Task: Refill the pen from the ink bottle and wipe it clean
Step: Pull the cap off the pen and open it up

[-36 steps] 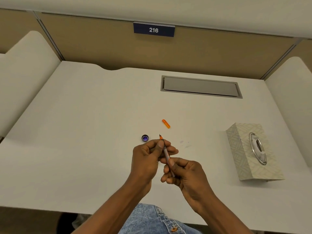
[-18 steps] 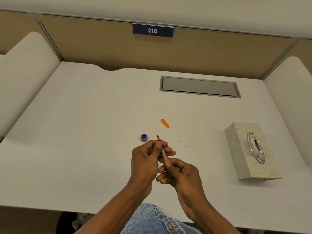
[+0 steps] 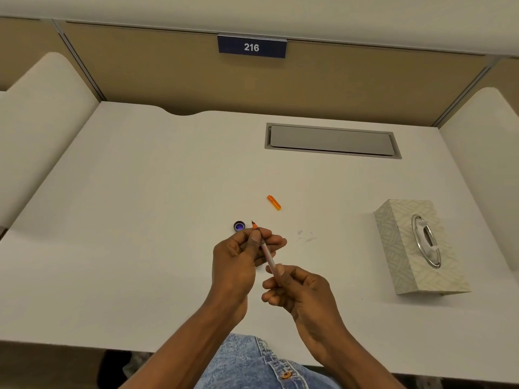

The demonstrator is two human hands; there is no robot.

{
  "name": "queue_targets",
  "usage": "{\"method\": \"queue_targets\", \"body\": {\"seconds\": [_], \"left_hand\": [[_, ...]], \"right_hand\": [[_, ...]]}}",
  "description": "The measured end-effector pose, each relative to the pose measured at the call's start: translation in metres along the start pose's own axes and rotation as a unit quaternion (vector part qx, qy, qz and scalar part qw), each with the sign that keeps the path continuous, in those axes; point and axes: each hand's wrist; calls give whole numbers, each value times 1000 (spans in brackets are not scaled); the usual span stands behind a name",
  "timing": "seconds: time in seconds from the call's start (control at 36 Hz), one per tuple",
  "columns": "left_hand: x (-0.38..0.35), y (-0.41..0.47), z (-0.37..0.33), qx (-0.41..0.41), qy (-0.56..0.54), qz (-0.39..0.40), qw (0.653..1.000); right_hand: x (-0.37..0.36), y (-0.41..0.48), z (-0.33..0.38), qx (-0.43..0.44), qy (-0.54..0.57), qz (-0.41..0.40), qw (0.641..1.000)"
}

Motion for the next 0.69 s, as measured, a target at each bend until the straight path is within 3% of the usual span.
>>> {"method": "queue_targets", "body": {"seconds": [0.69], "left_hand": [[2, 5, 7, -1, -10, 24, 1000]], "right_hand": [[2, 4, -2, -6, 13, 6, 1000]]}}
Point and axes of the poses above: each hand's wrist, its own y-axis towards the middle knuckle, its own x-axis out of the back of the hand, z = x × y, and after that the axes turned 5 degrees about -z, right-handed
